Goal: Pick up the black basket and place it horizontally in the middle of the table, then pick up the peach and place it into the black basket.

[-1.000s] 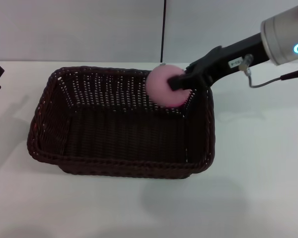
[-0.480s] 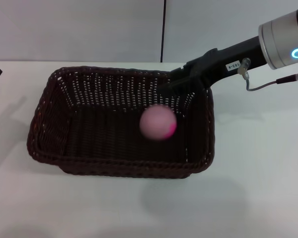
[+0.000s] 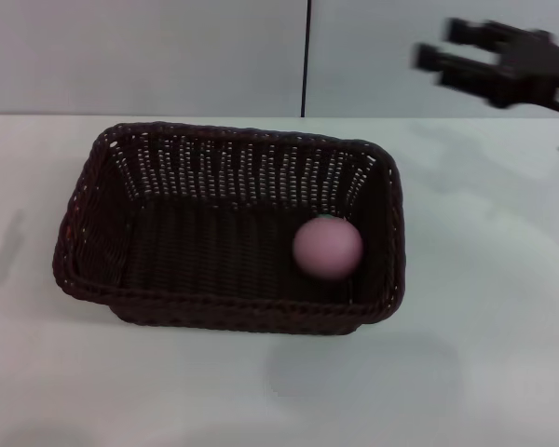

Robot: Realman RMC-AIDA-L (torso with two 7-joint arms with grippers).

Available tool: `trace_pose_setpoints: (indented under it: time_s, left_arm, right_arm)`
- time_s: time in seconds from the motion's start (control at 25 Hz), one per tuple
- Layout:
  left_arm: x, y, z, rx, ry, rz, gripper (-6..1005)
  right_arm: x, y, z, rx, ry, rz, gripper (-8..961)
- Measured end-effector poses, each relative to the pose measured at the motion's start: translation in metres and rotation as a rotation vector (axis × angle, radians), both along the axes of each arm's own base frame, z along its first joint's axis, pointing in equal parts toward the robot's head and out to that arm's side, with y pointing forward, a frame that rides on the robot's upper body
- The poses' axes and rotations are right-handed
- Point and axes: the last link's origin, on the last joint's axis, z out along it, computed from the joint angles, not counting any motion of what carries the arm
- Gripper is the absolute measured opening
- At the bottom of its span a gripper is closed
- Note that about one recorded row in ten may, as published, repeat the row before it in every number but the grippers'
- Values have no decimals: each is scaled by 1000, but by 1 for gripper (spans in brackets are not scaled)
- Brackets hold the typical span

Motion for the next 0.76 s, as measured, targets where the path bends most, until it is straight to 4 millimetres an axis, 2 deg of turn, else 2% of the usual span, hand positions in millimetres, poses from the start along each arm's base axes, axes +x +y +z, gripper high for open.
trace_pose_setpoints:
  time_s: [0.04, 0.16, 0.2, 0.24, 0.32, 0.36, 0.4, 0.52, 0.76]
  left_arm:
    - [-9, -12, 2, 64, 30, 38, 610]
    - [-14, -20, 4, 113, 42, 69, 611]
    - [-16, -22, 4, 129, 47, 80, 611]
    - [-19, -27, 4, 157, 62, 101, 612]
    - [-20, -29, 0, 170, 74, 114, 612]
    - [-20, -29, 0, 170, 74, 114, 611]
    - [-19, -29, -3, 184, 75, 121, 611]
    - [-19, -30, -6, 208, 81, 135, 610]
    - [-17, -32, -12, 266, 152, 148, 610]
  right_arm:
    - [16, -6, 1, 85, 63, 3, 695]
    - [61, -28, 0, 361, 231, -28, 694]
    - [82, -46, -7, 551, 293, -65, 694]
    - [82, -46, -7, 551, 293, -65, 694]
    - [102, -73, -14, 801, 279, -154, 694]
    - [102, -73, -14, 801, 279, -154, 694]
    - [110, -85, -20, 857, 236, -211, 694]
    - [114, -91, -26, 841, 217, -247, 695]
    - [107, -88, -27, 809, 243, -201, 695]
